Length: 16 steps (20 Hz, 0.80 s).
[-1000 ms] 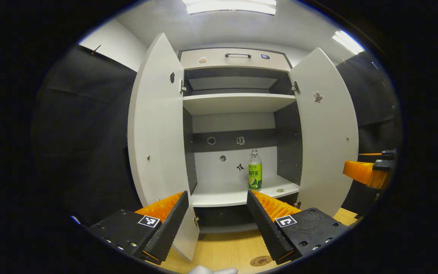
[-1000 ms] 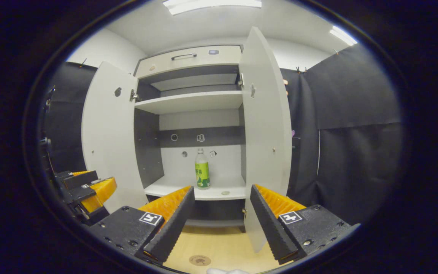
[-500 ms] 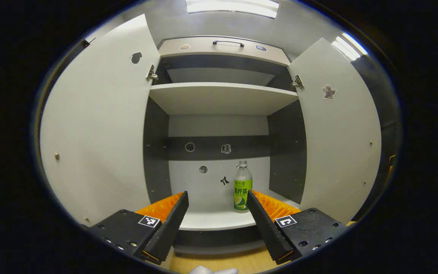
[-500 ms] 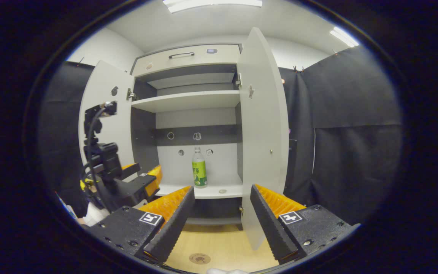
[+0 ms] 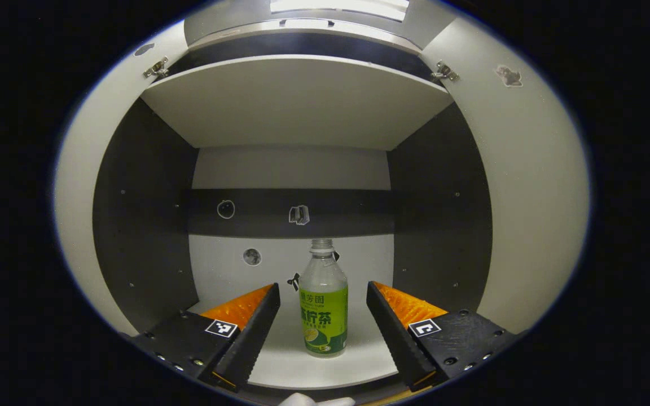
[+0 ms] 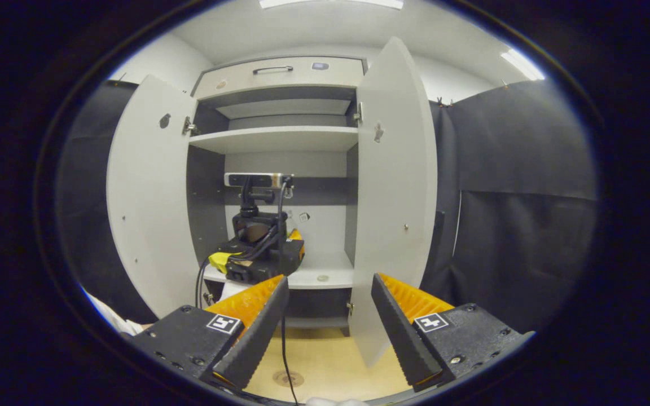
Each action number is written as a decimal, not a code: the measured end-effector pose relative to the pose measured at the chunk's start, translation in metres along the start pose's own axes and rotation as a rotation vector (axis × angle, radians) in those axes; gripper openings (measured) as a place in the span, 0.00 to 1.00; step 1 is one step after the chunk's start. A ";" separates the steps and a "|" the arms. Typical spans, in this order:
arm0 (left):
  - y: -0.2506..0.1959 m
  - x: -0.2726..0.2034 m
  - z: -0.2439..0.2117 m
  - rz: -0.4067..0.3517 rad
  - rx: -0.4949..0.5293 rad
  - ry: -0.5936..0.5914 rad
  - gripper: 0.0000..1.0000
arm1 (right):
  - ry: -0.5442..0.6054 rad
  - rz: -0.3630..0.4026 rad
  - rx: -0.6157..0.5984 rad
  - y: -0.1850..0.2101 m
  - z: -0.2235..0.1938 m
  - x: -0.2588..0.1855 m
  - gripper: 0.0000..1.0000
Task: Grasp the bottle in the cabinet with the left hand and place it on the coaster, then close the right door with the right hand and the left door with the left hand.
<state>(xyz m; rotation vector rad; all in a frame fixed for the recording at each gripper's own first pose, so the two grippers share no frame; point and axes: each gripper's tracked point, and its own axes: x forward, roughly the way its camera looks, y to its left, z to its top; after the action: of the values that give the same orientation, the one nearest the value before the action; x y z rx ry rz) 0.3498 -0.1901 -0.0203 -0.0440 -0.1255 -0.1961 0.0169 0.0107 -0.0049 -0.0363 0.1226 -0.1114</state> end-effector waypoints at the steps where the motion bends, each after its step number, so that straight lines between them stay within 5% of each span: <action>1: -0.001 0.010 -0.005 0.003 0.000 0.004 0.95 | 0.010 0.001 0.001 0.000 -0.001 0.003 0.95; 10: 0.011 0.053 -0.038 0.078 -0.003 0.085 0.91 | 0.033 -0.019 0.008 -0.012 -0.007 0.007 0.95; 11: 0.013 0.056 -0.038 0.067 -0.010 0.092 0.76 | 0.033 -0.019 0.007 -0.013 -0.007 0.006 0.95; 16: 0.013 -0.009 0.009 -0.030 -0.043 0.014 0.74 | 0.004 -0.017 0.012 -0.017 -0.001 -0.004 0.97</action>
<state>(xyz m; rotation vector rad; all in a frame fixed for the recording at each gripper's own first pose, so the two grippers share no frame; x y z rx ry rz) 0.3430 -0.1749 -0.0129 -0.0840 -0.1085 -0.2295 0.0105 -0.0061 -0.0048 -0.0250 0.1257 -0.1287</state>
